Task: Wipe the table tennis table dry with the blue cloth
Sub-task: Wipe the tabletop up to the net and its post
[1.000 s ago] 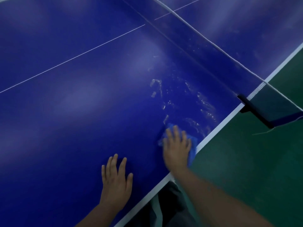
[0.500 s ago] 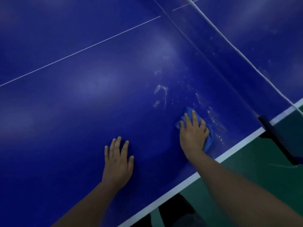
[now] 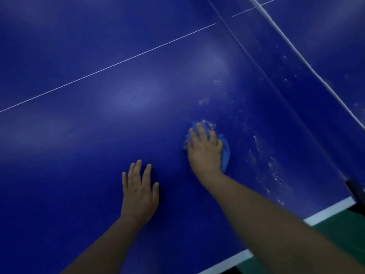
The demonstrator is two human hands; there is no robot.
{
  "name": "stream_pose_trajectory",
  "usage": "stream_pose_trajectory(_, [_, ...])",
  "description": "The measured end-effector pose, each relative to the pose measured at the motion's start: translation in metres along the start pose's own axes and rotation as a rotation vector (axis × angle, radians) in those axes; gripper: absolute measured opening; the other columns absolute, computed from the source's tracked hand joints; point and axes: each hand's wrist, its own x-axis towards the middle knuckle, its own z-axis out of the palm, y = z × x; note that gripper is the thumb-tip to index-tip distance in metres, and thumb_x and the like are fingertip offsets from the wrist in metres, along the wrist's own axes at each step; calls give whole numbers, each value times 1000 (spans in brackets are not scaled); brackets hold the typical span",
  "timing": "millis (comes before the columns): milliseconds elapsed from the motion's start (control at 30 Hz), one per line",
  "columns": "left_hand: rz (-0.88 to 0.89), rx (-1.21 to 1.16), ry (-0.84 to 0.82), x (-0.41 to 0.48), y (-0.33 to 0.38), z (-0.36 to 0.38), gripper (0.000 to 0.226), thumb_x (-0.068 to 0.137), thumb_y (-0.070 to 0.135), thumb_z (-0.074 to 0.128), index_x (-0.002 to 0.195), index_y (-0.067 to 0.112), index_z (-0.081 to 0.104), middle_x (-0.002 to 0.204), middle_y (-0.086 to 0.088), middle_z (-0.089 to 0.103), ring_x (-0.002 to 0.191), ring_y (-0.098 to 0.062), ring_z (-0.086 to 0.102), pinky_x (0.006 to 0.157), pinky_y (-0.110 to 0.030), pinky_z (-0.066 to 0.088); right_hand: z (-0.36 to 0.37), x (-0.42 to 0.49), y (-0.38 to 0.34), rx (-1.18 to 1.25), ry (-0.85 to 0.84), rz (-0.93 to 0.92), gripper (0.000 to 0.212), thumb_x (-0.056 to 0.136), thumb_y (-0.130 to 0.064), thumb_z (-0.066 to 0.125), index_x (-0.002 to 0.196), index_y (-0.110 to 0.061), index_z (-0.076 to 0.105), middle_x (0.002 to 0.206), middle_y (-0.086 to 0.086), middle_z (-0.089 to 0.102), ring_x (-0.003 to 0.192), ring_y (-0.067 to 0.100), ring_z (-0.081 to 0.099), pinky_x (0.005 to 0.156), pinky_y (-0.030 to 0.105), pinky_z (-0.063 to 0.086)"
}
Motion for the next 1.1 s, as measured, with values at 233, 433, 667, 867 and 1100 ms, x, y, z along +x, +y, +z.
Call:
stream_pose_trajectory(233, [22,-4,13,49,10,1,66,101,49,20,155,12,29,165,-13,14,154,-27,3,124,-52,0,7,-40,10,66,106,16,47,103,-41,37,145,-26,52,159,-3,38,134,32,38,98,56,45])
stream_pose_trajectory(433, [-39,31,-6,90,11,0,70,99,50,11,156,14,29,166,-8,17,155,-25,4,124,-52,2,26,23,-44,17,120,-272,49,98,-44,54,144,-28,52,157,-3,41,137,30,40,100,52,46])
stream_pose_trajectory(667, [-10,27,-17,106,9,-9,67,100,50,17,155,15,30,166,-9,16,155,-24,1,124,-48,-5,-14,100,34,65,215,259,47,107,-42,40,150,-26,46,163,-5,30,139,31,32,107,53,32])
stream_pose_trajectory(867, [-32,20,-13,129,7,-7,67,101,50,20,154,11,34,164,-13,19,153,-28,9,123,-51,4,25,78,-42,-27,265,-311,44,94,-44,59,135,-28,61,148,-4,52,126,28,49,91,48,52])
stream_pose_trajectory(1100, [-66,32,-104,217,25,-27,98,82,81,-4,155,17,-18,160,-12,-32,144,-23,-39,118,-41,-24,-12,182,-6,76,289,228,43,104,-42,46,143,-26,54,158,-5,39,134,30,41,105,52,36])
